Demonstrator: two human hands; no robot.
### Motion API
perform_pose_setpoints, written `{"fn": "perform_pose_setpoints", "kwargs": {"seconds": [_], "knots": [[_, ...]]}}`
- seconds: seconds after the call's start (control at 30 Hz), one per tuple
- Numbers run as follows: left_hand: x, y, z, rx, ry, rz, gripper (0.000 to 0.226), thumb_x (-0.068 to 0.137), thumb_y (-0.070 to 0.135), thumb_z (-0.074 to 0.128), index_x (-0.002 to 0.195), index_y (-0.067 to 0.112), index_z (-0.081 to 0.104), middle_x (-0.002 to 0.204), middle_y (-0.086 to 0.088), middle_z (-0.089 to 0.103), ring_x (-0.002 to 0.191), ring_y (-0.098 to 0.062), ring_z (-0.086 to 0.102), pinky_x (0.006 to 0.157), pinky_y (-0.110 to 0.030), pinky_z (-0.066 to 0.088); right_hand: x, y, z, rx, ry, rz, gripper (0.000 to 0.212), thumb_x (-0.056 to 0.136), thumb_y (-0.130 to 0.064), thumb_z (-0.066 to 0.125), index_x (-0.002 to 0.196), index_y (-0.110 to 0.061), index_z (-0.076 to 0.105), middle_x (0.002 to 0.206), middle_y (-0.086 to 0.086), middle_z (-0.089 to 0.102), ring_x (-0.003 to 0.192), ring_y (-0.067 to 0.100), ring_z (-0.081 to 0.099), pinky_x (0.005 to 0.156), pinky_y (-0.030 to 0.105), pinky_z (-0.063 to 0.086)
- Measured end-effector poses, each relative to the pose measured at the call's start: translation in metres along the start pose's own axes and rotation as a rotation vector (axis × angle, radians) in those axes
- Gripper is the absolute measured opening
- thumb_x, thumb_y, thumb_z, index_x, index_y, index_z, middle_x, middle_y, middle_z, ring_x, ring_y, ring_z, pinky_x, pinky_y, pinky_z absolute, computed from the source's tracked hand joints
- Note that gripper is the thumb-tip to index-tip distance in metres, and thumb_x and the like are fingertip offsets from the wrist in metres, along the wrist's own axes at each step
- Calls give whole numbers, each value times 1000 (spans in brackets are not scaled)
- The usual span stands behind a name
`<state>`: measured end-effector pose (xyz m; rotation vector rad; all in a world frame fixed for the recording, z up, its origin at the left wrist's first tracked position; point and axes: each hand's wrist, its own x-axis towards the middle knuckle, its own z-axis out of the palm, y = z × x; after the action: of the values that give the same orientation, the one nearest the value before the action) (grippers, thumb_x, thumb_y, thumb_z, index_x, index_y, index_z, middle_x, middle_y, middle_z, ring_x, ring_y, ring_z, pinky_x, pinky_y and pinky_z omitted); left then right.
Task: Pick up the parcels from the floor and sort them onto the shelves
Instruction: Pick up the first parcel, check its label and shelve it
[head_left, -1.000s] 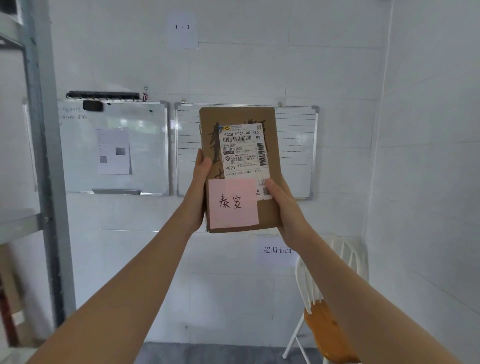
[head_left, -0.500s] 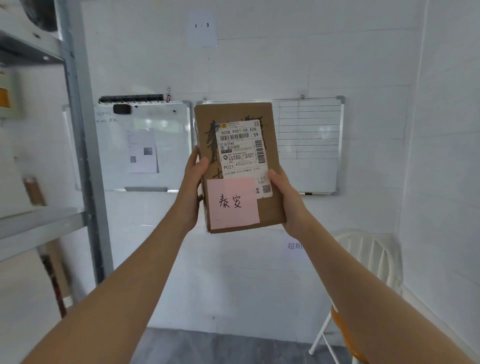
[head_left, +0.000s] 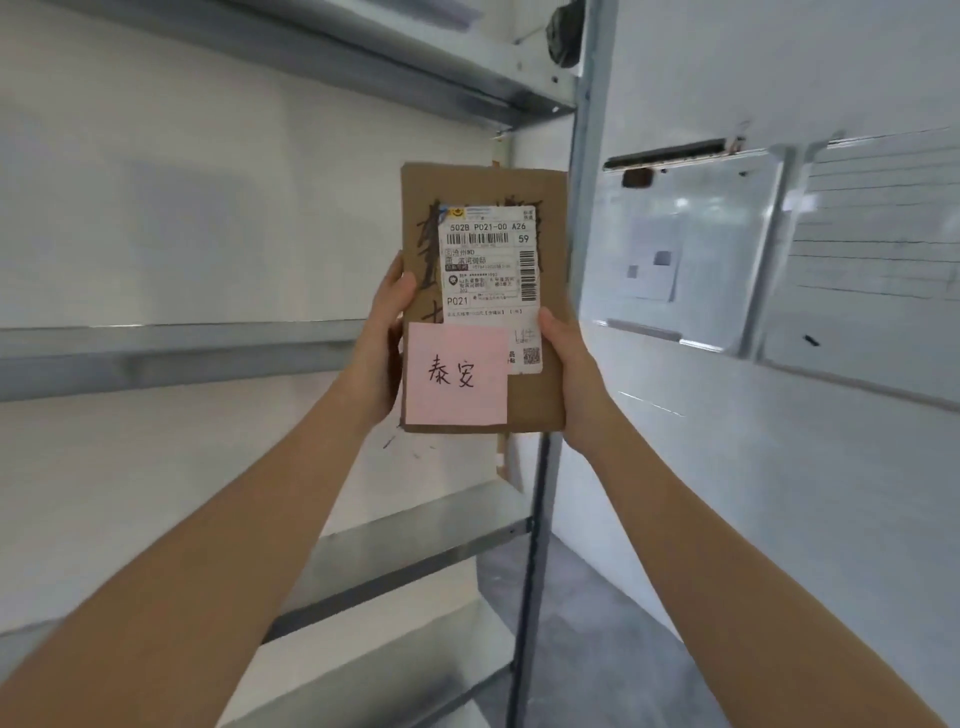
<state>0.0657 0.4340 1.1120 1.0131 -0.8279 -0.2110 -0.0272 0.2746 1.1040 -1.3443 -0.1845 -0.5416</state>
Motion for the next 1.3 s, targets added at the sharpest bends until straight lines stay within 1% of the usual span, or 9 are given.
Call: {"fn": "perform_pose_setpoints", "kwargs": {"seconds": [0.17, 0.37, 0.47, 0.57, 0.7, 0.87, 0.93, 1.07, 1.3], "knots": [[-87, 82, -72, 111, 224, 38, 105, 55, 60, 75, 144, 19, 38, 138, -12, 55, 118, -28, 60, 78, -34, 56, -6, 24, 119, 131, -253, 78, 75, 79, -38, 58, 148, -26, 32, 137, 9, 59, 104, 19, 69, 75, 32, 60], [-192, 177, -130, 221, 425, 148, 107, 54, 60, 77, 143, 14, 39, 133, -14, 59, 107, -25, 67, 74, -33, 56, -38, 40, 258, 273, -518, 95, 74, 80, -35, 57, 148, -25, 31, 138, 7, 57, 100, 12, 70, 72, 27, 59], [-241, 218, -156, 262, 525, 176, 88, 70, 55, 61, 144, 17, 36, 140, -16, 53, 117, -30, 60, 77, -35, 56, -57, 42, 321, 334, -629, 113, 74, 80, -34, 58, 148, -24, 31, 138, 8, 57, 101, 13, 70, 70, 26, 58], [-291, 258, -178, 346, 611, 219, 91, 70, 57, 64, 145, 16, 35, 141, -16, 51, 121, -32, 57, 79, -36, 55, -81, 42, 383, 362, -735, 137, 75, 79, -35, 59, 148, -24, 32, 137, 8, 58, 99, 13, 71, 69, 26, 58], [-362, 307, -205, 410, 729, 242, 75, 80, 52, 47, 145, 15, 36, 138, -18, 53, 101, -25, 68, 71, -33, 57, -124, 42, 462, 398, -820, 146, 73, 81, -34, 58, 148, -28, 30, 136, 5, 59, 91, 8, 72, 67, 25, 58], [-454, 366, -230, 493, 843, 226, 68, 83, 52, 42, 139, 14, 44, 111, -8, 71, 88, -22, 72, 65, -31, 57, -189, 45, 555, 433, -908, 182, 66, 88, -31, 56, 148, -28, 29, 136, 5, 59, 90, 6, 71, 69, 24, 59], [-486, 386, -241, 500, 861, 234, 64, 80, 56, 53, 130, 15, 52, 99, -5, 76, 82, -20, 73, 63, -30, 58, -213, 44, 590, 432, -935, 183, 61, 92, -30, 54, 148, -29, 29, 136, 4, 59, 92, 8, 69, 68, 24, 58], [-539, 424, -273, 513, 892, 223, 104, 54, 65, 73, 140, 15, 43, 116, -11, 69, 93, -28, 70, 76, -39, 59, -248, 46, 654, 443, -980, 188, 68, 84, -35, 58, 147, -30, 31, 134, 4, 60, 95, 11, 68, 65, 23, 59], [-598, 456, -341, 512, 916, 259, 109, 58, 65, 71, 144, 10, 32, 130, -22, 59, 96, -30, 68, 77, -39, 58, -281, 84, 740, 444, -1002, 225, 58, 90, -33, 54, 145, -32, 34, 125, 0, 65, 91, 11, 71, 63, 23, 59]]}}
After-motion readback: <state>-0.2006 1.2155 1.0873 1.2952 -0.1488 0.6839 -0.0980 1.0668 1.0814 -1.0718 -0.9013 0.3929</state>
